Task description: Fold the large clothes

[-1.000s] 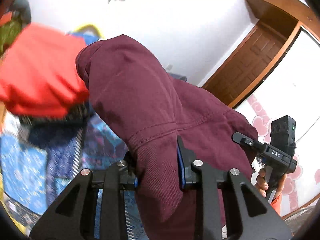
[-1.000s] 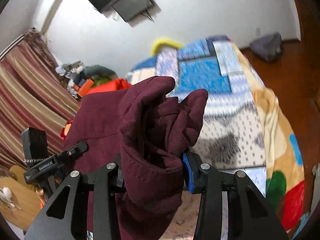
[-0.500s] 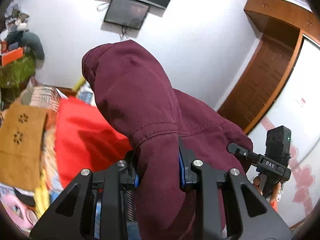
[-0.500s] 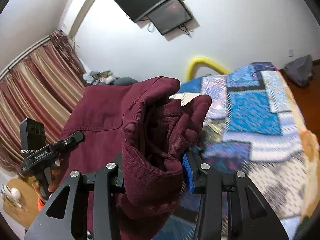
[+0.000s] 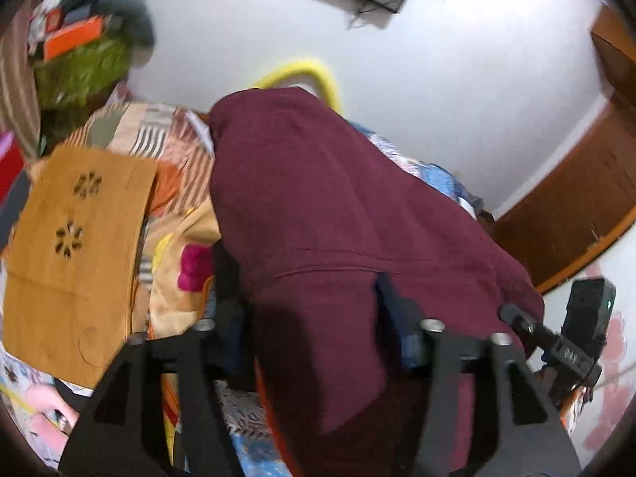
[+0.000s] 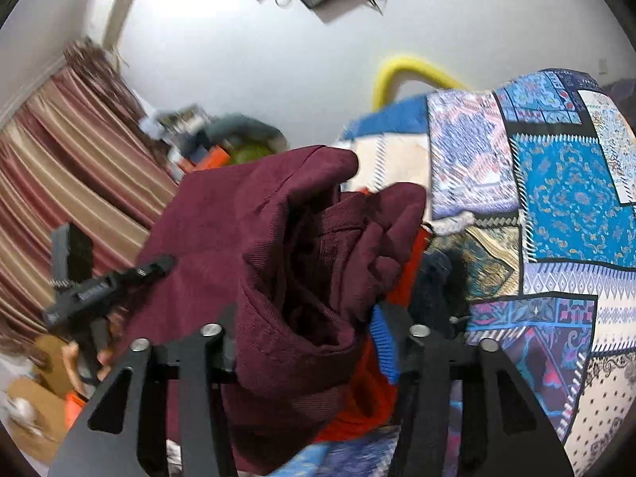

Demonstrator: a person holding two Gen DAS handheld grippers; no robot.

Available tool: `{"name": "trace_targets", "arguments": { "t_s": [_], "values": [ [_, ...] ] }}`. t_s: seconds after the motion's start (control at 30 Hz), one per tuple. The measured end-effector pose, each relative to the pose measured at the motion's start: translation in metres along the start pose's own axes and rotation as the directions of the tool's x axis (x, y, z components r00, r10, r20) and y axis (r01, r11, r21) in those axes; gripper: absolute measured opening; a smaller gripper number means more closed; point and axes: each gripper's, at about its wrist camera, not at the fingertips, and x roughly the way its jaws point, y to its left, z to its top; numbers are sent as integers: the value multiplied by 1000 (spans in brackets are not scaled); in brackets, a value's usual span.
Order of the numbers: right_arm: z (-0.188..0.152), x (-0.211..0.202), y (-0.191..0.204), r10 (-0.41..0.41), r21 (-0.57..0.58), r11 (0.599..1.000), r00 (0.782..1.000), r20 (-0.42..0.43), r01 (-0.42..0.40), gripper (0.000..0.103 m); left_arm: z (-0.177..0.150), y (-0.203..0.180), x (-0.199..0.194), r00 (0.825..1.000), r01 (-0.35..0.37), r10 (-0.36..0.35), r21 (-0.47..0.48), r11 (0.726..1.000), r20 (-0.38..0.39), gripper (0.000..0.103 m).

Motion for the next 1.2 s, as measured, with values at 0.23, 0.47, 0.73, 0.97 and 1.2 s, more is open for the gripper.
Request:
{"name": "trace_targets", "arguments": {
  "t_s": [0.23, 0.47, 0.73, 0.97, 1.2],
  "values": [
    [-1, -6, 2, -30, -69, 997, 999, -40, 28, 66, -11, -1, -3, 998, -32, 29, 43, 999, 61, 78],
    [-3, -50, 27, -246, -179, 953, 969, 22, 245, 68, -23, -46, -37, 965, -245, 226, 145, 959, 133, 78],
    [-25, -139, 78, -205, -261, 934, 965, 167, 243, 68, -62, -108, -128, 944, -255, 197, 203, 946, 265, 78],
    [-59, -226, 136, -113, -357, 904, 937, 329, 235, 72, -121, -179, -228, 905, -240, 105, 289, 927, 413, 78],
    [-111, -291, 170, 14, -401, 895, 885, 465, 197, 83, -222, -233, -309, 753, -348, 59, 321, 881, 656, 79]
  ]
}}
